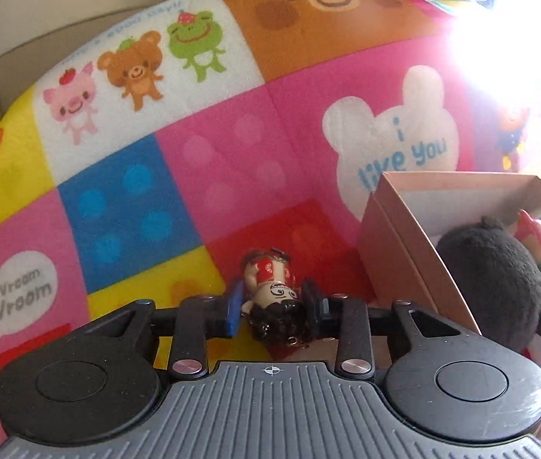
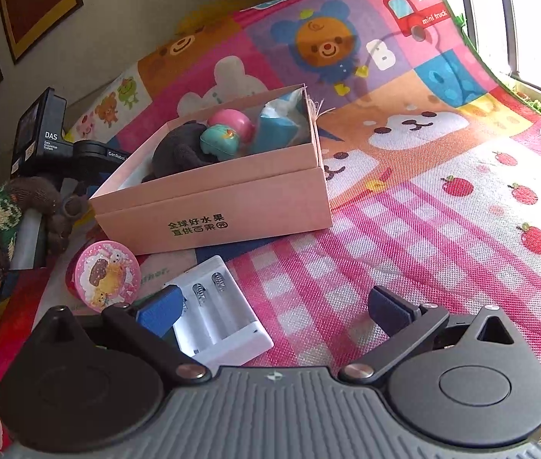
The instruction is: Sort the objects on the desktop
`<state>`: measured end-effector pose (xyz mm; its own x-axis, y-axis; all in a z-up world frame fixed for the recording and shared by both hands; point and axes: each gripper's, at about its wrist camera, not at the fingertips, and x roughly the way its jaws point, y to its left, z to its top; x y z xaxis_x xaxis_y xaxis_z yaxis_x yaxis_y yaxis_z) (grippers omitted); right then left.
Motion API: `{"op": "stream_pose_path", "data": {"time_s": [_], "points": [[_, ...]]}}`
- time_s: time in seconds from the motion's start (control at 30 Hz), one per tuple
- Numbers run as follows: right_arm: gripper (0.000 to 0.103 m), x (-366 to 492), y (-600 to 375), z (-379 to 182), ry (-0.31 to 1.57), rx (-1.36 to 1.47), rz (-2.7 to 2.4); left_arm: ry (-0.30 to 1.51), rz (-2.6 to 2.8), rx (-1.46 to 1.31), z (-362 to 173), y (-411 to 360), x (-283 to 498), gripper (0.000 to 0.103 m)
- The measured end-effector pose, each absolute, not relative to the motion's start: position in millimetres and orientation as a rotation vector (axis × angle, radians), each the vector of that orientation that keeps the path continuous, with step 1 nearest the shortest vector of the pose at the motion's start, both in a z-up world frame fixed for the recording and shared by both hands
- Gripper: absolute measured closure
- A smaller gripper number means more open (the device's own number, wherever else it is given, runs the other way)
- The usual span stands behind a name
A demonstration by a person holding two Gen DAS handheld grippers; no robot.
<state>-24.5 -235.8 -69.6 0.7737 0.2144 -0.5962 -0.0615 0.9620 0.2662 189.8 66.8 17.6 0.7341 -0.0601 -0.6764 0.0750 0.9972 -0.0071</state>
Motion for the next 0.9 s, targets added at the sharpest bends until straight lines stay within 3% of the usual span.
{"op": "stream_pose_path", "data": {"time_s": [0.3, 0.47, 0.5, 0.73, 0.9], "points": [[0.0, -25.7, -239.0, -69.9, 0.663, 0.268, 0.159, 0.6, -0.305, 0.058, 82.6, 40.7, 40.8, 0.066], [0.0, -25.5, -238.6, -70.3, 0.667, 0.262, 0.157, 0.641, -0.425, 0.038, 70.0, 10.5, -11.9, 0.063], [0.0, -25.3, -238.1, -70.3, 0.669, 0.257, 0.156, 0.65, -0.421, 0.042, 60.8, 4.1, -21.6, 0.061], [0.0, -22.2, -229.1, -70.7, 0.699, 0.18, 0.15, 0.684, -0.349, 0.06, 15.6, -2.6, -36.5, 0.019], [0.0, -21.2, -226.3, -70.7, 0.708, 0.153, 0.154, 0.682, -0.31, 0.018, 10.3, 5.7, -21.8, 0.008]]}}
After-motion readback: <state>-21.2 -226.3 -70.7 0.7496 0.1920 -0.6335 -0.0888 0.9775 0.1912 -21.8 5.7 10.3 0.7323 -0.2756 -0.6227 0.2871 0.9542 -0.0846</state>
